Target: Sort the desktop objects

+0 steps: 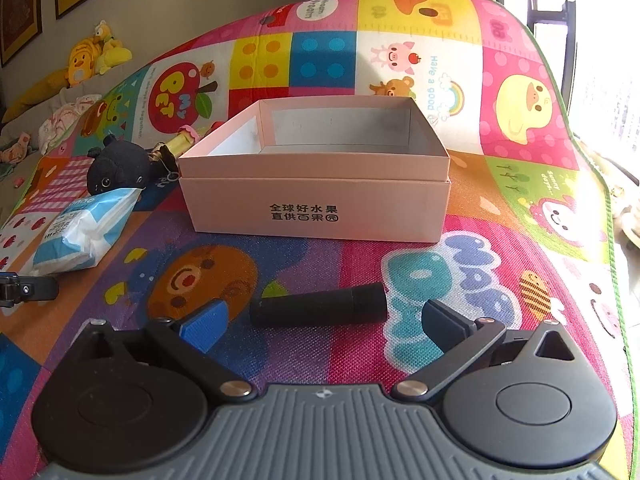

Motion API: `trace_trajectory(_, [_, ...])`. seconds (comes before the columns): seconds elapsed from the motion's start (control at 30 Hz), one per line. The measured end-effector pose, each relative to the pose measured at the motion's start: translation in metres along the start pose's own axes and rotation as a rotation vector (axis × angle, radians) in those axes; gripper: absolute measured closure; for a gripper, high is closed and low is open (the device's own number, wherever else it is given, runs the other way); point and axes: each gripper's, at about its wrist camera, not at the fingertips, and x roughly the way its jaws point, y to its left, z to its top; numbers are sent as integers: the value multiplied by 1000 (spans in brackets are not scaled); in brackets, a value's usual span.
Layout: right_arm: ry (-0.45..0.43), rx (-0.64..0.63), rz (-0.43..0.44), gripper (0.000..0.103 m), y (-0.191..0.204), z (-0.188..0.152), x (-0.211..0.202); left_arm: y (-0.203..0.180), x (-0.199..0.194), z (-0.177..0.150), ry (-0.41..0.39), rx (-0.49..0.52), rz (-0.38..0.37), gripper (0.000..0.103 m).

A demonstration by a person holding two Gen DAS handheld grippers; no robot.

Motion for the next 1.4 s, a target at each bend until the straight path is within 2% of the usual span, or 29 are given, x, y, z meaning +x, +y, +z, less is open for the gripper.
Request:
trace_trajectory(0.17, [10, -6, -4, 0, 1, 0, 1, -7, 3, -3, 8, 43, 23, 0])
trace_trajectory(0.27, [9, -4, -3, 0, 0, 0, 1, -14, 4, -8, 3, 102, 49, 0])
trace_trajectory(0.47, [-57, -64, 8, 0, -6, 16, -17, -13, 4, -7, 7, 102, 40, 0])
trace_trajectory(0.53, [-99, -71, -10, 0, -15, 32, -23, -11, 1, -4, 16, 89, 7, 0])
trace_trajectory(0.57, [-116, -65, -22, 0, -21, 41, -24, -9, -3, -1, 6, 67, -44, 0])
trace_trajectory(0.63, [-137, -34, -51, 0, -35, 62, -20, -8, -16, 7, -57, 35, -116, 0])
trace_trajectory(0.7, [-129, 14, -68, 1, -47, 79, -8, -13, -26, 15, -134, 48, -122, 0])
trace_trajectory(0.77, [-93, 53, -82, 16, -54, 93, 10, -18, -29, 22, -186, 65, -119, 0])
trace_trajectory(0.8, [-68, 67, -89, 27, -56, 98, 19, -20, -28, 24, -198, 67, -119, 0])
trace_trajectory(0.83, [-51, 86, -104, 38, -56, 103, 27, -21, -24, 25, -204, 63, -117, 0])
trace_trajectory(0.9, [-31, 93, -106, 52, -53, 115, 37, -21, -13, 25, -200, 52, -110, 0])
trace_trajectory(1.0, [4, 22, -53, 55, -30, 149, 51, -17, 2, 25, -186, 22, -115, 0])
trace_trajectory(1.1, [60, -53, 37, 55, 3, 196, 71, -8, 14, 28, -181, -39, -160, 0])
trace_trajectory(1.2, [171, -49, 138, 55, 36, 250, 117, 2, 19, 26, -194, -89, -165, 0])
trace_trajectory(1.27, [227, -55, 141, 55, 53, 271, 152, 9, 19, 24, -210, -115, -162, 0])
trace_trajectory(1.4, [336, -101, 39, 55, 79, 284, 237, 19, 17, 22, -228, -163, -198, 0])
